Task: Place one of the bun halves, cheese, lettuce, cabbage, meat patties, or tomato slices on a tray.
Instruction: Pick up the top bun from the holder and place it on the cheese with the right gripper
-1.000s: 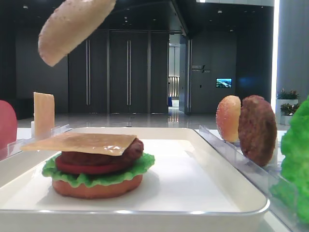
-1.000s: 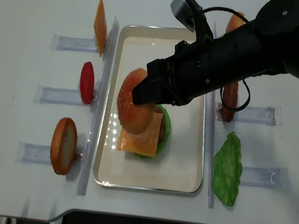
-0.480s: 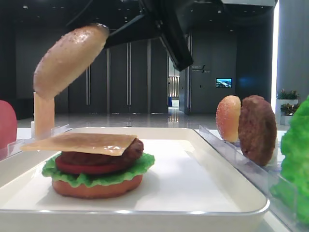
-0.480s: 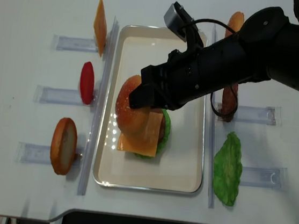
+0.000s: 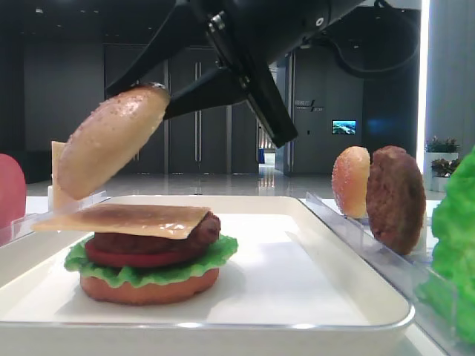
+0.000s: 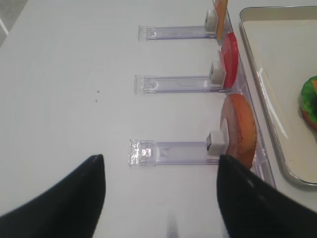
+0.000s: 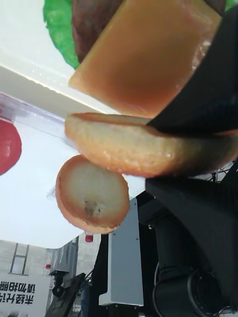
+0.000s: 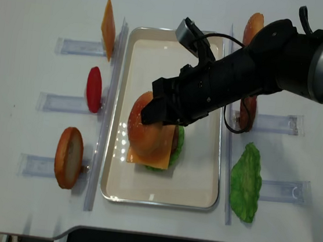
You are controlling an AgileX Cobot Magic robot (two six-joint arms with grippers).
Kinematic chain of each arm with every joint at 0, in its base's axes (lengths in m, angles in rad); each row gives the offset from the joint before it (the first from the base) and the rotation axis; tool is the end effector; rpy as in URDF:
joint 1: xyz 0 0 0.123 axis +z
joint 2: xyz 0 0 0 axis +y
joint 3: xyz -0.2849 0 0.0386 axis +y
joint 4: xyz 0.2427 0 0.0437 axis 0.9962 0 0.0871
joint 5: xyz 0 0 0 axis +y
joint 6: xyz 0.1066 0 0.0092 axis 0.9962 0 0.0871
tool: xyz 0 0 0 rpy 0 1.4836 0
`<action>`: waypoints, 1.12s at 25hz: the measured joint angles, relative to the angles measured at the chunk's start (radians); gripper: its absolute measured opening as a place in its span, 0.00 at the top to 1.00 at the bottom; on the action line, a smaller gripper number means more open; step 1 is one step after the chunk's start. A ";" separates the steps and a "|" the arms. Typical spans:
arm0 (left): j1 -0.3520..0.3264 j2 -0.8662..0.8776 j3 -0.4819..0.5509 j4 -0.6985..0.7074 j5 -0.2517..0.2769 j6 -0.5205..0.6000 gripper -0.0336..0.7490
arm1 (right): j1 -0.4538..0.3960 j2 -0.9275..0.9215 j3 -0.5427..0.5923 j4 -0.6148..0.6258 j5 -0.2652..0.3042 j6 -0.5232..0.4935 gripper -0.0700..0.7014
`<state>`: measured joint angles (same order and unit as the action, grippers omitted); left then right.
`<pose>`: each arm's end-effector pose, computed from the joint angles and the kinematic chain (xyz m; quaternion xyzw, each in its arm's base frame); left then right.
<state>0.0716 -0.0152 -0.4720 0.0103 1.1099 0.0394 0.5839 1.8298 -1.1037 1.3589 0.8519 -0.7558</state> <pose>0.0004 0.0010 0.2548 -0.0143 0.8689 0.0326 0.4938 0.2629 0.2682 0.2045 -0.1733 0.8543 0.4846 0.0730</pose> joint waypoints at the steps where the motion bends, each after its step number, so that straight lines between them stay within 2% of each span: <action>1: 0.000 0.000 0.000 0.000 0.000 0.000 0.27 | -0.003 0.004 0.000 0.001 0.000 0.000 0.67; 28: 0.000 0.000 0.000 0.000 0.000 0.000 0.27 | -0.017 0.038 0.000 -0.006 0.018 -0.026 0.67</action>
<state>0.0716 -0.0152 -0.4720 0.0103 1.1099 0.0394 0.5671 1.8679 -1.1037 1.3532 0.8702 -0.7815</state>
